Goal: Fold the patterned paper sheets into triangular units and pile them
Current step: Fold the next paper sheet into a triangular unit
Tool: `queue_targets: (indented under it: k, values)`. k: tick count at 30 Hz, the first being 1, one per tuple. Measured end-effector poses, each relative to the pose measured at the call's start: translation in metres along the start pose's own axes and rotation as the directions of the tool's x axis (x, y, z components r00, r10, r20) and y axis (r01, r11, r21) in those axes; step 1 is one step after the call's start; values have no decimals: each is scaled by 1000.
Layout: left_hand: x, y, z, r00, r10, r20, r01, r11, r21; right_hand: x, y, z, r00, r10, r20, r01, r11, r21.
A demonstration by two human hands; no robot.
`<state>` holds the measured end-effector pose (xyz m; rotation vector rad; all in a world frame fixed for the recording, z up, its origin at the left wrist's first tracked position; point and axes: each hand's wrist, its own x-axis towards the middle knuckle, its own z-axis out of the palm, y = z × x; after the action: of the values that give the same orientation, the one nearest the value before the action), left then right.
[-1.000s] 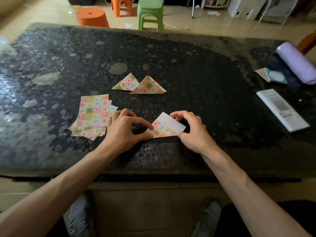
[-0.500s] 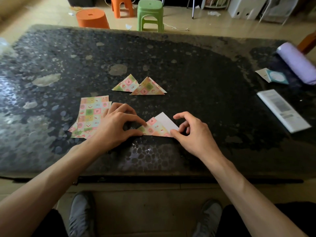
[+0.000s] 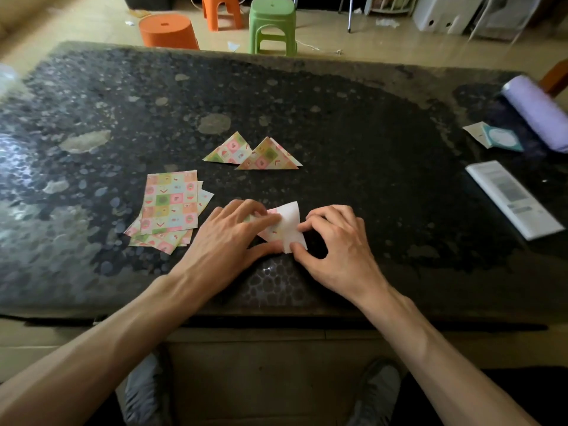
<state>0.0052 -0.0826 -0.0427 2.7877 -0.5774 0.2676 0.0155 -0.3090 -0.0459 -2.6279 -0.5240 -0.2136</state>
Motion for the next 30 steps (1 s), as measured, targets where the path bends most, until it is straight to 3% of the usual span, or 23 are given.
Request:
queue_targets:
  k: [4, 9, 14, 21, 26, 30]
  values:
    - [-1, -6, -5, 978, 207, 6, -207, 975, 79, 6, 3, -12, 989, -3, 146, -9, 997, 78]
    - [1, -16, 0, 980, 198, -1, -197, 975, -103, 7, 6, -18, 954, 5, 301, -18, 999, 39]
    - [2, -14, -4, 991, 136, 8, -129, 954, -272, 9, 8, -14, 958, 38, 283, -27, 999, -40]
    - [12, -12, -5, 994, 106, -15, -104, 921, -376, 7, 11, -6, 988, 17, 156, -19, 1000, 14]
    - [10, -19, 1, 977, 193, -91, -210, 950, -232, 3, -1, 1, 997, 50, 59, -60, 983, 175]
    - [5, -20, -1, 964, 208, -164, -231, 964, -133, 7, -7, -7, 972, 146, 185, -218, 854, 472]
